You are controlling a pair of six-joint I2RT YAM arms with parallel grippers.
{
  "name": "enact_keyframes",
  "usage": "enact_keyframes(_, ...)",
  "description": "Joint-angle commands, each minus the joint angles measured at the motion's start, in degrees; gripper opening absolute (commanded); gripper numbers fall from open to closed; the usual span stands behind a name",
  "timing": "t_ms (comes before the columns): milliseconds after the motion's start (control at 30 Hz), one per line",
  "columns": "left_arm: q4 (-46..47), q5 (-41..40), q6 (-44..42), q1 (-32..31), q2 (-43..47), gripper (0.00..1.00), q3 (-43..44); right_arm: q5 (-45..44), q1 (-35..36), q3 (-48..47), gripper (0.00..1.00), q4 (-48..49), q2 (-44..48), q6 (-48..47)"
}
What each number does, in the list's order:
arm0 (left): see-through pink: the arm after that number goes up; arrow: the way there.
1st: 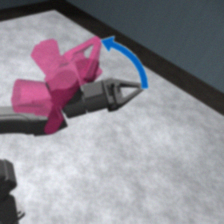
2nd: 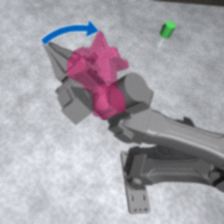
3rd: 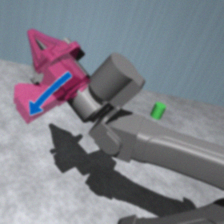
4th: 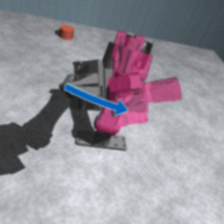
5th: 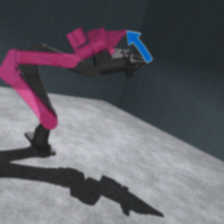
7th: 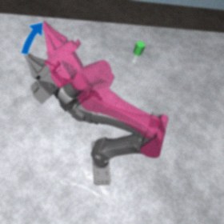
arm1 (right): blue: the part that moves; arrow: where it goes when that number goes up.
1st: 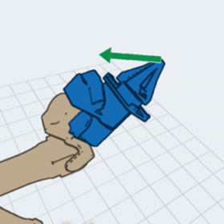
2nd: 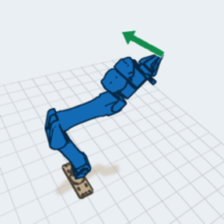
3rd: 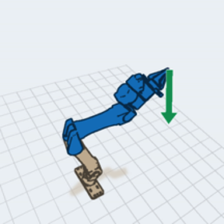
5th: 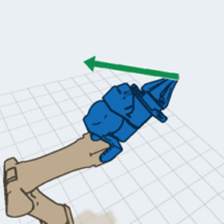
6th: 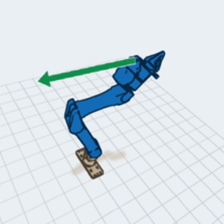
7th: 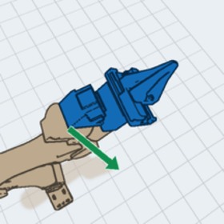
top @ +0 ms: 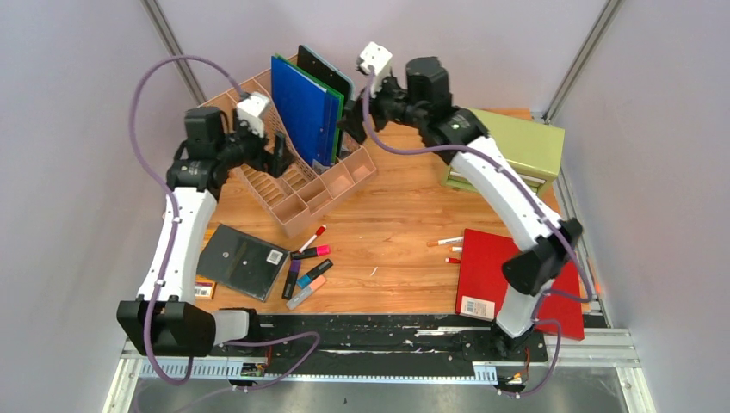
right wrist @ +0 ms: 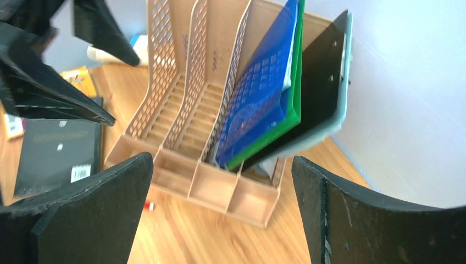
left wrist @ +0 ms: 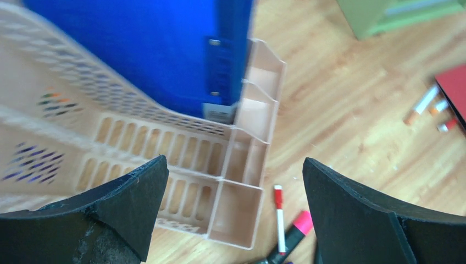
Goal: Organize the desk
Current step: Place the folder in the storage box.
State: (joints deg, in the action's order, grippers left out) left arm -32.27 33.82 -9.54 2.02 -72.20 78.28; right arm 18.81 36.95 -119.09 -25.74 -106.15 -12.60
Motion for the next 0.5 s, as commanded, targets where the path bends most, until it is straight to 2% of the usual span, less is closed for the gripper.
enact_keyframes(0,-1.9,-3.7,-8.4,-8.1,2.5,1.00,-3.2,10.1,-3.3,11.7,1.00,-6.9,10.1,-6.7)
enact_keyframes(67,-1.6,-4.1,-9.8,-11.5,2.7,1.00,-4.8,12.9,-5.2,19.3,1.00,-7.9,14.3,-7.8)
enact_keyframes(233,-1.5,-4.7,-12.8,-14.2,3.2,1.00,-8.5,19.2,-9.5,30.5,1.00,-14.2,22.5,-11.9)
enact_keyframes(467,-2.6,-5.3,-14.4,-17.6,3.6,1.00,-11.4,16.2,-10.6,43.7,1.00,-20.1,32.5,-17.9)
